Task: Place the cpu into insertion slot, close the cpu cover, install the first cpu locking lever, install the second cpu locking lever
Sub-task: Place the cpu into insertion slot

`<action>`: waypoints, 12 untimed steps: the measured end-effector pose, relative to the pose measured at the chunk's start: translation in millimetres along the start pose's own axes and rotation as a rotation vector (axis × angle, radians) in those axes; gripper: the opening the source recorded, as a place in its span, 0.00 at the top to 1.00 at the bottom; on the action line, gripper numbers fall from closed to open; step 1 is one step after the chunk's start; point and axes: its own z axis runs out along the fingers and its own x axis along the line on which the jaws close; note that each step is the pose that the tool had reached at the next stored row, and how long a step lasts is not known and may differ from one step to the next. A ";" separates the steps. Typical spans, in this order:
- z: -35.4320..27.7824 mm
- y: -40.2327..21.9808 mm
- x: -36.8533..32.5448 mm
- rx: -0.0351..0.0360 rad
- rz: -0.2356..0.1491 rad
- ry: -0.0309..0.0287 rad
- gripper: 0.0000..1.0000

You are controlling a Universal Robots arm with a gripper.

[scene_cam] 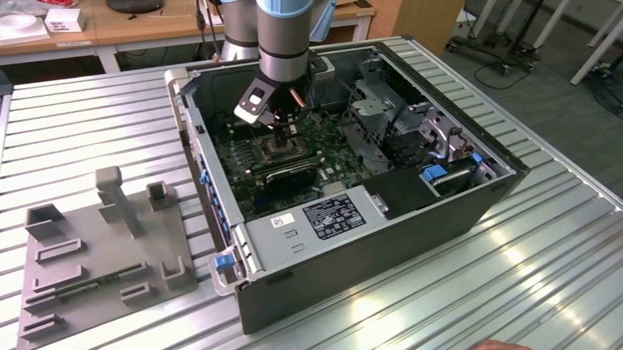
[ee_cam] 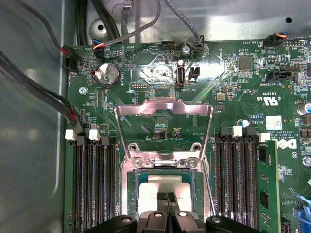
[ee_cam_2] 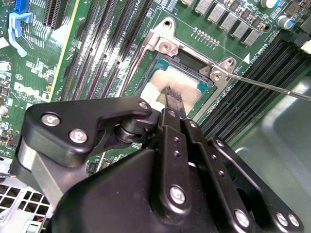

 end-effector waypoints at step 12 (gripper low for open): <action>0.9 -0.1 -0.1 0.0000 0.000 0.0000 0.89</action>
